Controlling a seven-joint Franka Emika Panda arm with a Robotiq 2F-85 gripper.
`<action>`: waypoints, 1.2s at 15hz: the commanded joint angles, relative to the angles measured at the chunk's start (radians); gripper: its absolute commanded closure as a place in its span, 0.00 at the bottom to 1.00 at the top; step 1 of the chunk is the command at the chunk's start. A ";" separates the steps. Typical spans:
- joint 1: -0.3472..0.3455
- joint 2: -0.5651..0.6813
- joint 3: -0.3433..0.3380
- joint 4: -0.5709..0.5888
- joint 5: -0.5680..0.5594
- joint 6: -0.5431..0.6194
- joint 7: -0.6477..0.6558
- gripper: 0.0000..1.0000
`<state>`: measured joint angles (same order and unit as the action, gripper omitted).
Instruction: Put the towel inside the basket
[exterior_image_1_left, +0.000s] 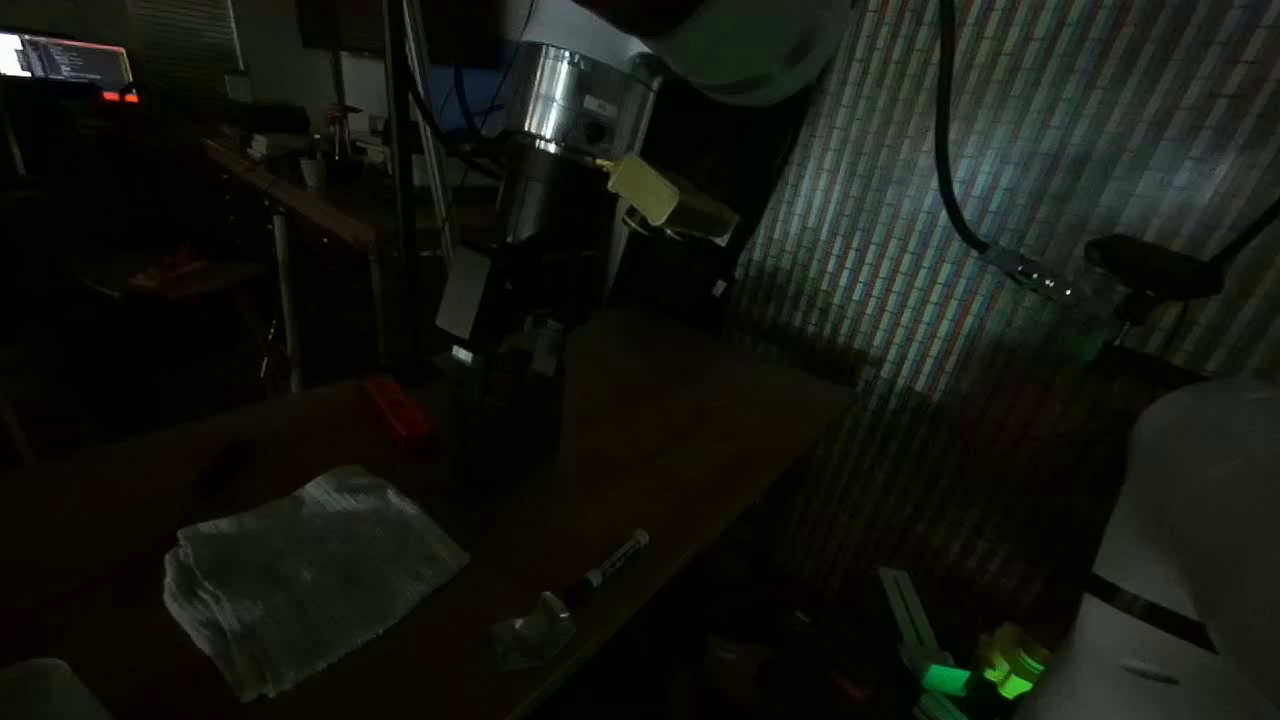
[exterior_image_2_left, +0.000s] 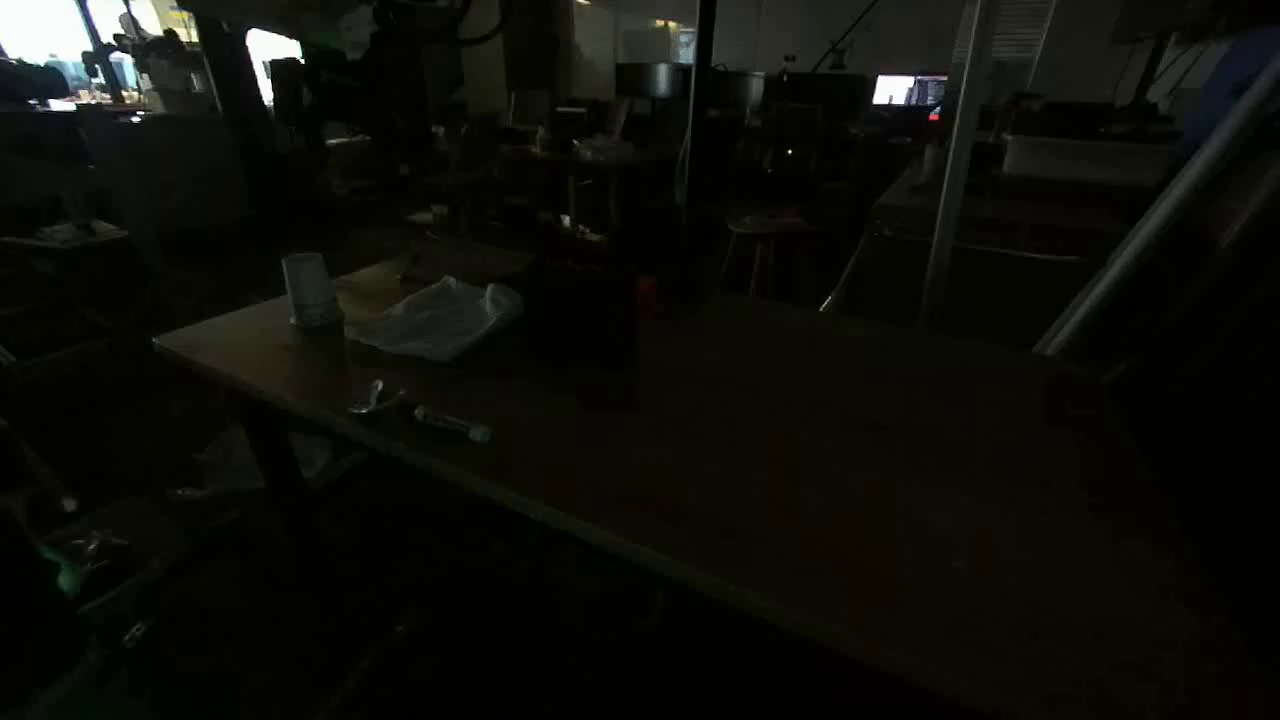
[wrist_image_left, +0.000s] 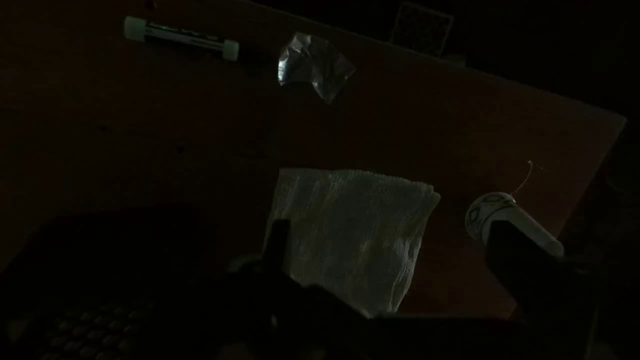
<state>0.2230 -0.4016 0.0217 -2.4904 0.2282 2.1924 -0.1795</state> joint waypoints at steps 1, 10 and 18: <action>-0.015 0.000 0.014 0.006 0.006 -0.002 -0.005 0.00; -0.008 0.017 0.019 0.040 0.004 -0.007 -0.017 0.00; 0.023 0.155 0.097 0.162 -0.080 0.065 -0.157 0.00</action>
<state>0.2365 -0.3216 0.0961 -2.4033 0.1971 2.2152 -0.2745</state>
